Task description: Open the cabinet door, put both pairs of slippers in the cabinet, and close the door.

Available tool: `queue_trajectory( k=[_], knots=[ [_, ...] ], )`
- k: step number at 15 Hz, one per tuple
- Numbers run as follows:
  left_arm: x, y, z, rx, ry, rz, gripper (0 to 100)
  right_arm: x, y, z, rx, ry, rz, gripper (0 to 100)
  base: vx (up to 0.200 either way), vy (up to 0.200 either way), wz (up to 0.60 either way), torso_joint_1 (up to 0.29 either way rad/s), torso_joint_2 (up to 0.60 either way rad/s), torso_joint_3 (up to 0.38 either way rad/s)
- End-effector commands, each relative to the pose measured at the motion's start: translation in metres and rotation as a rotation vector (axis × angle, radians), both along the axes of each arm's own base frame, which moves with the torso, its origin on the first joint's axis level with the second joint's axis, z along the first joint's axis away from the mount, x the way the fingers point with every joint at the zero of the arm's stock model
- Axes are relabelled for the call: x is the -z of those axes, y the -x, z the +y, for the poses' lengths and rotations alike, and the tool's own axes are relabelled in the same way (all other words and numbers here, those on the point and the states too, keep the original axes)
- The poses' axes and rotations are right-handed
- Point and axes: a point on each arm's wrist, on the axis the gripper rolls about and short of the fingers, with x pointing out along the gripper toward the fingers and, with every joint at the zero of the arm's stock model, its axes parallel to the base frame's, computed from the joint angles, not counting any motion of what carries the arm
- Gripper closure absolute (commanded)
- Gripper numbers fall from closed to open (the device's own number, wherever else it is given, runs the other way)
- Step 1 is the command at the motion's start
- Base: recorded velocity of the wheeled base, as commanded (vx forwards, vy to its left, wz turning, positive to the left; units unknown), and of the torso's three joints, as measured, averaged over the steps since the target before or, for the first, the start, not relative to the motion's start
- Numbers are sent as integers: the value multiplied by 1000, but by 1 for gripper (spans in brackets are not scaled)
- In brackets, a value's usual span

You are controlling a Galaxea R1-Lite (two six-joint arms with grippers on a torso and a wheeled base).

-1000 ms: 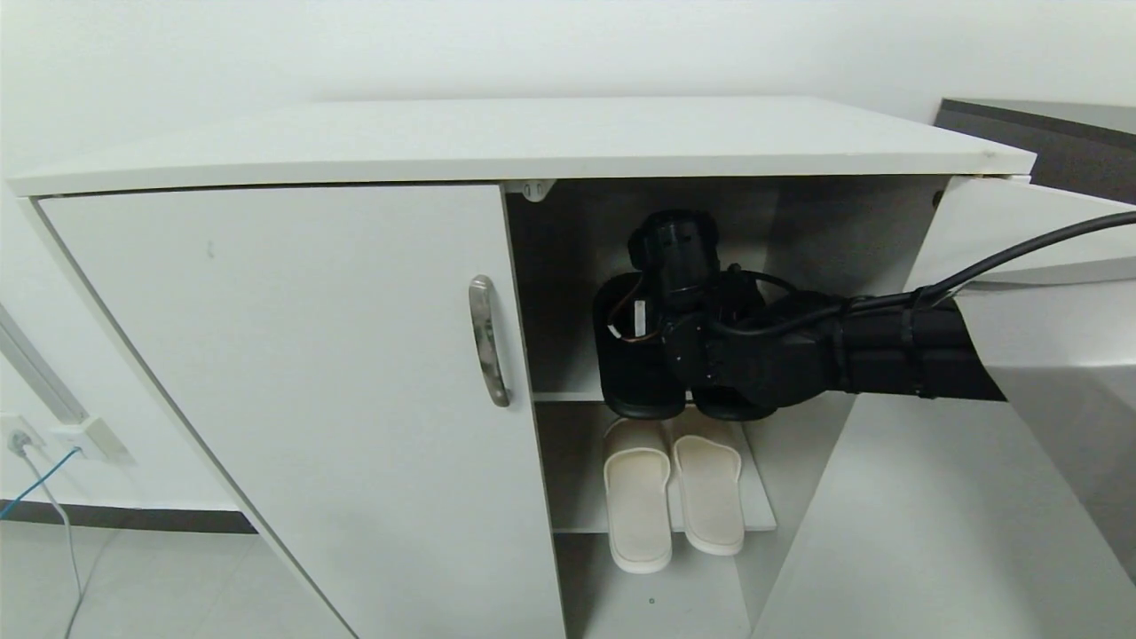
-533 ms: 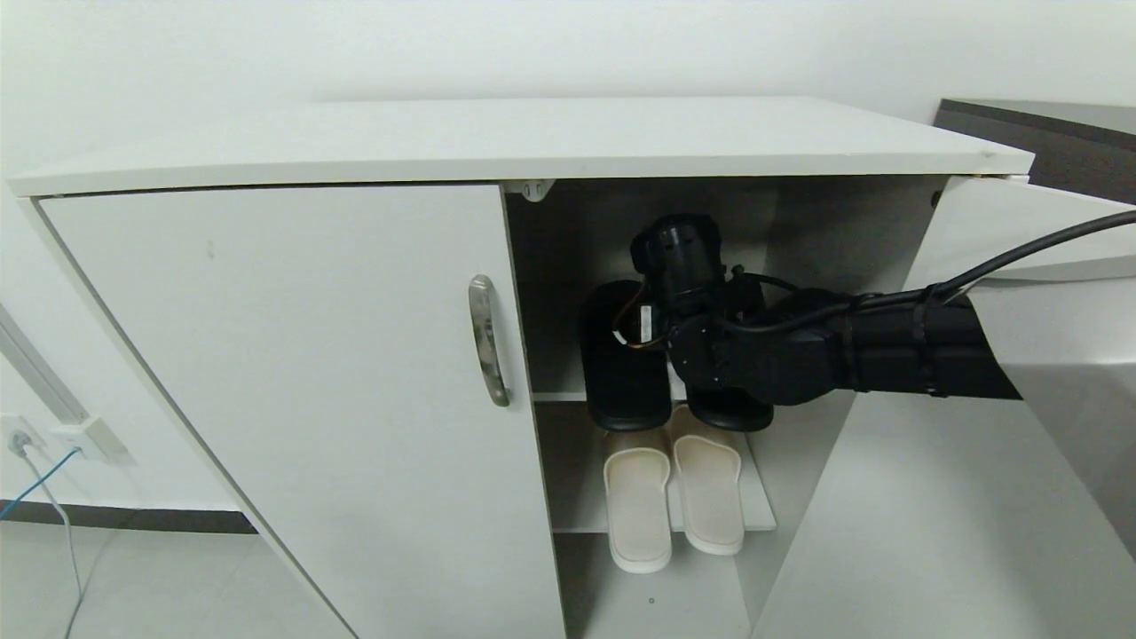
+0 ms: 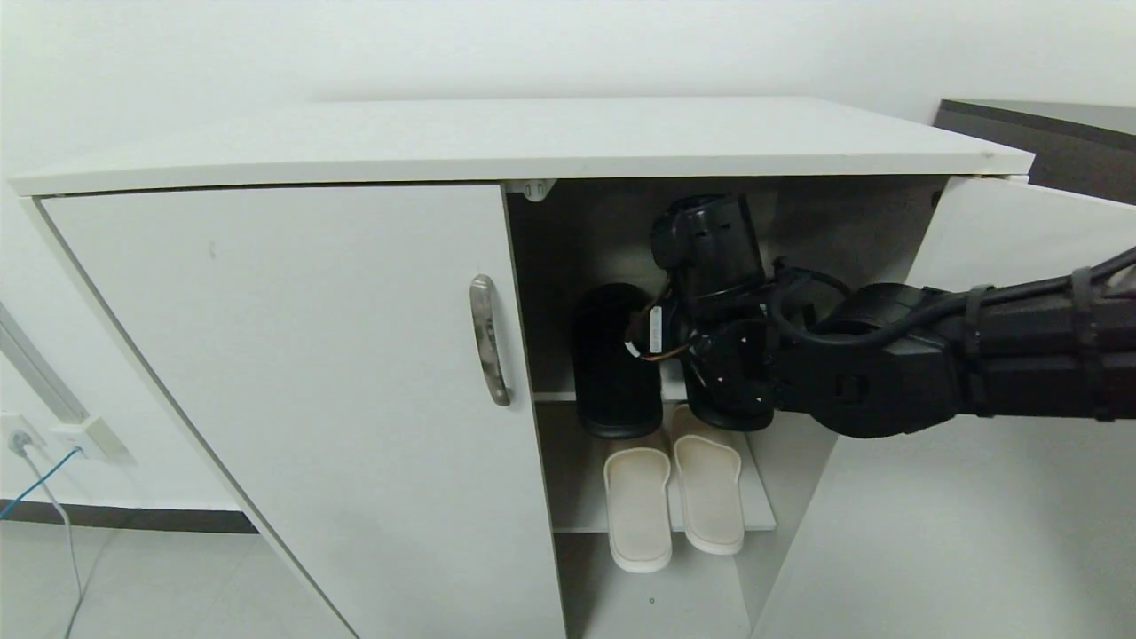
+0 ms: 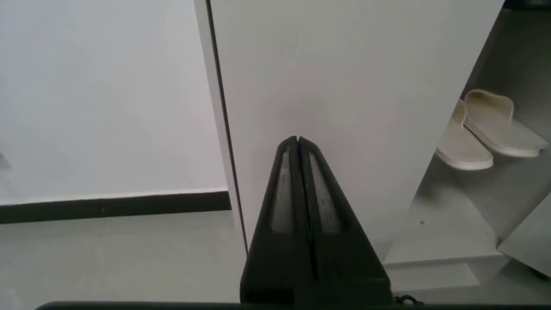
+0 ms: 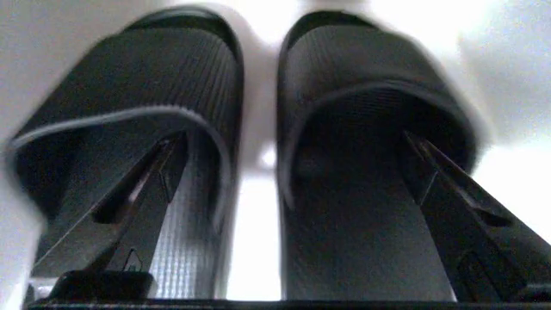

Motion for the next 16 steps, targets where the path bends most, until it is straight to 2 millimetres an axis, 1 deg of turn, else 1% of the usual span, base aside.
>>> queue_trajectory(
  k=[1,2,4,5,7,9,11,14,16],
  knots=[
    [0,0,0,-1,0,0,100,-16,25,-11,-29,-21,-15,0,0,0,0,0,0,0],
    [0,0,0,1,0,0,100,-14,47,-16,-72,-20,-1,0,0,0,0,0,0,0],
    [0,0,0,2,-2,0,100,-12,81,-24,-188,-44,4,0,0,0,0,0,0,0],
    [0,0,0,2,-3,2,100,-12,94,-31,-240,-59,0,0,0,0,0,0,0,0],
    [0,0,0,2,-3,0,100,-10,112,-48,-296,-67,-5,0,0,0,0,0,0,0],
    [0,0,0,2,-3,0,100,1,128,-67,-377,-32,25,0,0,0,0,0,0,0],
    [0,0,0,2,-3,0,100,-1,134,-75,-437,-57,9,0,0,0,0,0,0,0],
    [0,0,0,2,-3,0,100,-2,134,-75,-442,-65,1,0,0,0,0,0,0,0],
    [0,0,0,4,-3,0,100,-2,134,-75,-442,-64,2,0,-200,0,0,0,0,0]
  ],
)
